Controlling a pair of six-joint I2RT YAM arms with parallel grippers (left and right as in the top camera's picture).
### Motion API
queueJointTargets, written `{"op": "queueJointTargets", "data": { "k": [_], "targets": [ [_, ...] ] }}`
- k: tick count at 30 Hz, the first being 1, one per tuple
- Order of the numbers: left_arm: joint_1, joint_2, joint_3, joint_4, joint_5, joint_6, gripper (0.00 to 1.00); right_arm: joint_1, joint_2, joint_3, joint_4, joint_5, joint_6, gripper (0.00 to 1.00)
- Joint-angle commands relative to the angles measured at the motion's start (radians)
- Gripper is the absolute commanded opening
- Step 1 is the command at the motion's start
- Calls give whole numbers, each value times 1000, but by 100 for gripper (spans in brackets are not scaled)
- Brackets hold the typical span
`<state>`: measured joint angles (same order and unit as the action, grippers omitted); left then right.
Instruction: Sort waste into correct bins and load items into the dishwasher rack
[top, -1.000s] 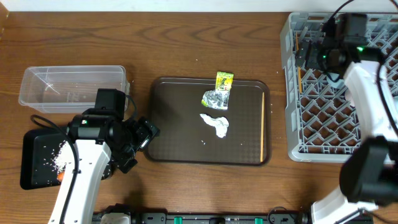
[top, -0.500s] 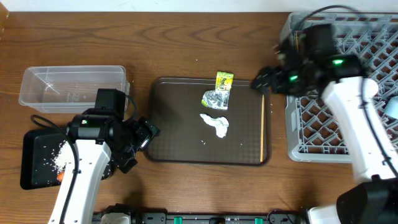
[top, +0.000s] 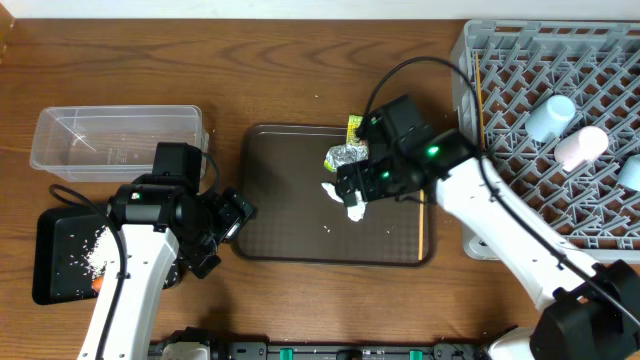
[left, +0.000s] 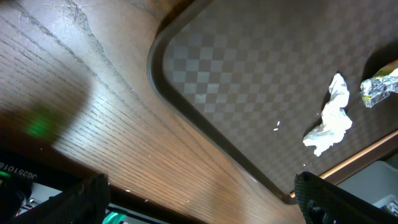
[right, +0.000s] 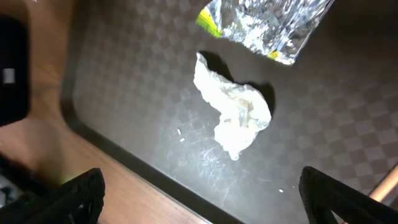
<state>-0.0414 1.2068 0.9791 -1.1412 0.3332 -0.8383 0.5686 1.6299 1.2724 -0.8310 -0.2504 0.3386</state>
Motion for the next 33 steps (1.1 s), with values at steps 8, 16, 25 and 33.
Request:
{"op": "queueJointTargets", "data": {
  "k": [8, 16, 25, 33],
  "targets": [
    [-3, 3, 5, -3, -14, -6, 98, 61, 11, -77, 43, 172, 141, 99],
    [-3, 3, 5, -3, -14, -6, 98, 61, 13, -78, 43, 172, 148, 99],
    [-3, 3, 5, -2, -13, -6, 98, 61, 46, -78, 42, 172, 163, 99],
    [-3, 3, 5, -2, -14, -6, 98, 61, 74, -78, 35, 171, 163, 99]
  ]
}}
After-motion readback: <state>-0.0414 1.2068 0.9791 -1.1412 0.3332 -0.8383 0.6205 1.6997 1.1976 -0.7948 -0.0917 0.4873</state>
